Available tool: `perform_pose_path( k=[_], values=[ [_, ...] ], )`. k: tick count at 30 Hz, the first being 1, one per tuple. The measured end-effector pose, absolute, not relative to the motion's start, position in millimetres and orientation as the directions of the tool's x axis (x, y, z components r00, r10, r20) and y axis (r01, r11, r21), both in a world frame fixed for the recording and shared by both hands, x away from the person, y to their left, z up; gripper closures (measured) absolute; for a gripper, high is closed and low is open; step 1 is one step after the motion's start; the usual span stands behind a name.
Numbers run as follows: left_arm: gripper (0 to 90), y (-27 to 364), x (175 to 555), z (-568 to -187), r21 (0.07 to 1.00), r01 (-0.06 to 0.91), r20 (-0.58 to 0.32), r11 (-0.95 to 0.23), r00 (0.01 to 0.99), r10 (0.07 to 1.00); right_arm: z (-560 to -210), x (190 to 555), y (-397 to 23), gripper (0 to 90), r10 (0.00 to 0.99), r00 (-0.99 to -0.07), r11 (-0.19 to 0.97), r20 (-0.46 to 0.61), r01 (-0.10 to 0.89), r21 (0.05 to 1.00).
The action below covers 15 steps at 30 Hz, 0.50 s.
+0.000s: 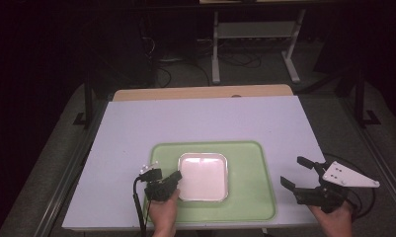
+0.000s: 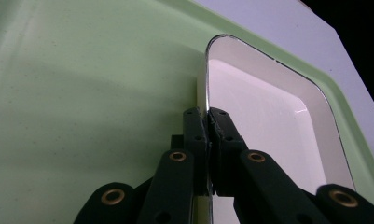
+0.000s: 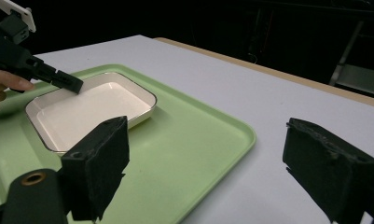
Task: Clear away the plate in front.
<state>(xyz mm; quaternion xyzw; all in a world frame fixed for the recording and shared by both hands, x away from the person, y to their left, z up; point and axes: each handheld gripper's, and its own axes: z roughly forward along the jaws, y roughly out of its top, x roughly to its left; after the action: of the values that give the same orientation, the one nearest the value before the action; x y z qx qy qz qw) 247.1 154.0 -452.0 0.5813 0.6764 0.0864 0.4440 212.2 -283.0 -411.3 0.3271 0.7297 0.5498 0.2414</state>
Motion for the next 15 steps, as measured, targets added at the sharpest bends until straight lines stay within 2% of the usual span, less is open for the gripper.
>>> perform_pose_path(
  k=[15],
  values=[
    [85.6,151.3,248.7,-454.1,0.62,0.717,-0.509,0.318,0.059,0.858,-411.5,212.5,-282.7,13.7,0.74,-0.672,0.182,0.01,0.214,0.96]
  ],
)
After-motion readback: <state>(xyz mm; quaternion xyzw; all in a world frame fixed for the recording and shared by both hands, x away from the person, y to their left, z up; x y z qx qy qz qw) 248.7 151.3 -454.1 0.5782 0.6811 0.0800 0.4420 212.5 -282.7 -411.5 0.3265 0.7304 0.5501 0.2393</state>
